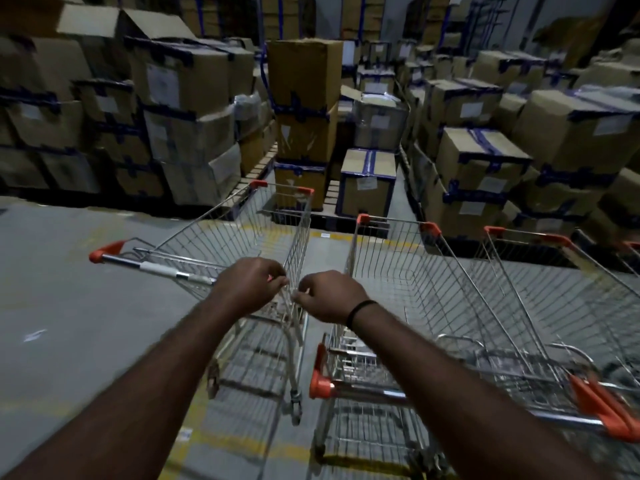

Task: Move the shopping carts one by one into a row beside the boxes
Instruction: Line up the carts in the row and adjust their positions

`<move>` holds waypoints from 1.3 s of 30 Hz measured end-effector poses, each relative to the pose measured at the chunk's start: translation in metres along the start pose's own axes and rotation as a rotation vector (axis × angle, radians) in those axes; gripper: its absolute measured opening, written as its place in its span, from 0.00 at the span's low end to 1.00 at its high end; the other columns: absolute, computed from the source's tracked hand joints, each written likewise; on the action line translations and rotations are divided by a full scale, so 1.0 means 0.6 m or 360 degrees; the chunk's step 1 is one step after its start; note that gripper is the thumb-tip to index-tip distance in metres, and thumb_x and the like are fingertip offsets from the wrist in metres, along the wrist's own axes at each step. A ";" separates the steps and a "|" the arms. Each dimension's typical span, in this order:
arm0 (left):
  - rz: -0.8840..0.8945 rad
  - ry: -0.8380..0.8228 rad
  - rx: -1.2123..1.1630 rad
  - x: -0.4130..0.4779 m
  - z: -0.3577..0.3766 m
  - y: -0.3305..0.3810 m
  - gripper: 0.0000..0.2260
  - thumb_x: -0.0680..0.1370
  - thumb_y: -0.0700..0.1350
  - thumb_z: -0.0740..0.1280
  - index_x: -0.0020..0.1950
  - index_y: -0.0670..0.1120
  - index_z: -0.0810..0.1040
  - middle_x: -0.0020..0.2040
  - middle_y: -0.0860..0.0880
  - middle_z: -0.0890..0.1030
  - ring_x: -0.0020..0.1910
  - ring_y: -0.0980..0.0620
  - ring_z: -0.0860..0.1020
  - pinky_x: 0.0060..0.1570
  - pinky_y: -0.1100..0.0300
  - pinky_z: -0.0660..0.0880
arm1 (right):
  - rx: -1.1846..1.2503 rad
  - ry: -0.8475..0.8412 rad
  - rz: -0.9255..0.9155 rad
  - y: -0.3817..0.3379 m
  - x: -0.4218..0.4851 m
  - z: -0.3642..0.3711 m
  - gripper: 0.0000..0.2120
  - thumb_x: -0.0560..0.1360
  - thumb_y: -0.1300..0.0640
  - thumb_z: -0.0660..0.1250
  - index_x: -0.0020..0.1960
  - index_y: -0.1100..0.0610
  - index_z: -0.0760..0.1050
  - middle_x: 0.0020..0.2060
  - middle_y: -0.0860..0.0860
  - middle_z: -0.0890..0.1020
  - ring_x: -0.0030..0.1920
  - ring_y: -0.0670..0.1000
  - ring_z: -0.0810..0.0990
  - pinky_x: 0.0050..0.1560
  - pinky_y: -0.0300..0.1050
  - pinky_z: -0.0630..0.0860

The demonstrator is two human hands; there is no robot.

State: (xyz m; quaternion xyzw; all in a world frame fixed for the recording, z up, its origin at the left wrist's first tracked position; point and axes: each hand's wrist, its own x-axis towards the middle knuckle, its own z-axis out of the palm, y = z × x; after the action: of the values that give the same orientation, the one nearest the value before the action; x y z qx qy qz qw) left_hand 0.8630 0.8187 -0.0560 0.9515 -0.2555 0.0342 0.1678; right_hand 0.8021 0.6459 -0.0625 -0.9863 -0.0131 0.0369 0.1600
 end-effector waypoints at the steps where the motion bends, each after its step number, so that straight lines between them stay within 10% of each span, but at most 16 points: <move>1: -0.0041 0.0006 0.0020 0.015 -0.007 -0.018 0.08 0.79 0.56 0.68 0.51 0.54 0.84 0.43 0.55 0.84 0.41 0.56 0.80 0.44 0.55 0.78 | 0.0014 -0.0002 -0.0032 -0.009 0.022 -0.002 0.19 0.79 0.39 0.61 0.58 0.50 0.81 0.51 0.52 0.84 0.51 0.54 0.81 0.49 0.50 0.79; 23: -0.0454 -0.0424 0.0381 0.137 -0.017 -0.402 0.20 0.76 0.65 0.65 0.61 0.54 0.81 0.61 0.50 0.82 0.61 0.48 0.78 0.54 0.54 0.75 | -0.0062 -0.0295 -0.0198 -0.161 0.288 0.169 0.21 0.77 0.40 0.63 0.65 0.51 0.72 0.63 0.57 0.77 0.63 0.62 0.77 0.59 0.56 0.73; 33: -0.0124 -0.0630 0.0320 0.145 -0.001 -0.551 0.52 0.58 0.84 0.32 0.48 0.55 0.83 0.45 0.53 0.82 0.53 0.50 0.78 0.64 0.42 0.64 | -0.0439 -0.0200 0.0029 -0.190 0.281 0.188 0.30 0.75 0.25 0.49 0.61 0.47 0.68 0.55 0.50 0.83 0.57 0.56 0.82 0.56 0.56 0.72; 39: 0.0059 -0.0519 0.0328 0.180 0.020 -0.575 0.41 0.67 0.81 0.42 0.48 0.54 0.82 0.47 0.54 0.82 0.54 0.49 0.77 0.60 0.44 0.64 | -0.0486 -0.0137 0.0133 -0.173 0.314 0.188 0.28 0.75 0.25 0.49 0.62 0.43 0.66 0.55 0.48 0.83 0.56 0.56 0.82 0.61 0.61 0.68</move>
State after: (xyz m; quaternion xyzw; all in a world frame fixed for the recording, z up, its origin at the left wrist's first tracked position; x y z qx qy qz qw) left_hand 1.1282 1.0441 -0.1553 0.9517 -0.2920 -0.0914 0.0252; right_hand 0.9796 0.7869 -0.1490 -0.9964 0.0156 0.0834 0.0058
